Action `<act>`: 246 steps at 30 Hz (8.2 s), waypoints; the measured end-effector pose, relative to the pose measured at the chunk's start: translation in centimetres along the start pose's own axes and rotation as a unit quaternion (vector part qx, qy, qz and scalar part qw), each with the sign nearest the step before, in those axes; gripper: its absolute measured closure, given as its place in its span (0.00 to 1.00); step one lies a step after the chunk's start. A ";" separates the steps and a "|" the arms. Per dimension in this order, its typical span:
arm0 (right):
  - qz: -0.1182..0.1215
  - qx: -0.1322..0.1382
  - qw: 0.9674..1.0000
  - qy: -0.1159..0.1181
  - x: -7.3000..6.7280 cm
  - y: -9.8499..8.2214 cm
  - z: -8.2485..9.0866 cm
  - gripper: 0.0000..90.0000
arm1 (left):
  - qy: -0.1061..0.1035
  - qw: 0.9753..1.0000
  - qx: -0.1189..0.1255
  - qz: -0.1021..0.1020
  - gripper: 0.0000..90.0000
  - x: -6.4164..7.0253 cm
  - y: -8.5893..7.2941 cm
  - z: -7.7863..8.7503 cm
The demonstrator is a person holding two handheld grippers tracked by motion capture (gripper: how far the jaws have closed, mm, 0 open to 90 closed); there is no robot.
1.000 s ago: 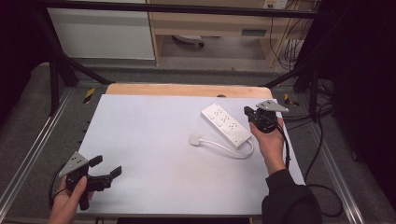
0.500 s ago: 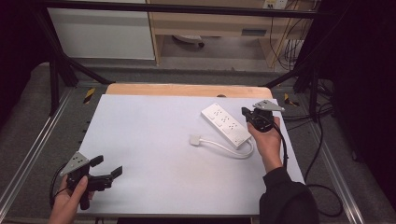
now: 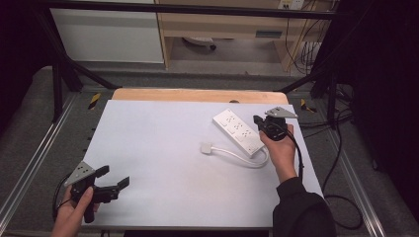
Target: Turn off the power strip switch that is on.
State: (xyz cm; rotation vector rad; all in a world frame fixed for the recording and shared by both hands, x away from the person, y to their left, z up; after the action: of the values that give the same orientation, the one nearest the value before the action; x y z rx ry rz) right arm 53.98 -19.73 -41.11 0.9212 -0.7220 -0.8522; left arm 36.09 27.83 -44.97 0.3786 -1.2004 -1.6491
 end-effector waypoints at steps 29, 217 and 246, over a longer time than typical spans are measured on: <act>-0.024 -0.043 0.998 0.025 -2.9 -2.2 -3.1 1.00 | -0.003 1.000 -0.004 -0.010 0.07 0.4 0.1 -0.5; -0.011 -0.074 0.995 0.064 -4.4 -1.5 -3.4 1.00 | 0.002 1.000 -0.007 -0.008 0.07 0.2 0.1 -0.9; -0.019 -0.041 0.998 0.053 -4.4 1.4 -1.6 0.60 | -0.006 1.000 -0.009 -0.025 0.07 0.8 -0.1 -0.7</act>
State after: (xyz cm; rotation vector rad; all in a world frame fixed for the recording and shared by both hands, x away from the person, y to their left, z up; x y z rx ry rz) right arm 53.64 -14.87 -41.32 0.9024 -0.5758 -0.8543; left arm 36.19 26.81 -45.14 0.3905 -1.1919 -1.7064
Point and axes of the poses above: each handheld gripper's, and its own axes: z roughly backward along the jaws, y roughly out of its top, x roughly to its right, the point moved 7 cm from there along -z, roughly forward along the jaws, and after that the axes turned 8 degrees about z, right-handed, at the moved point
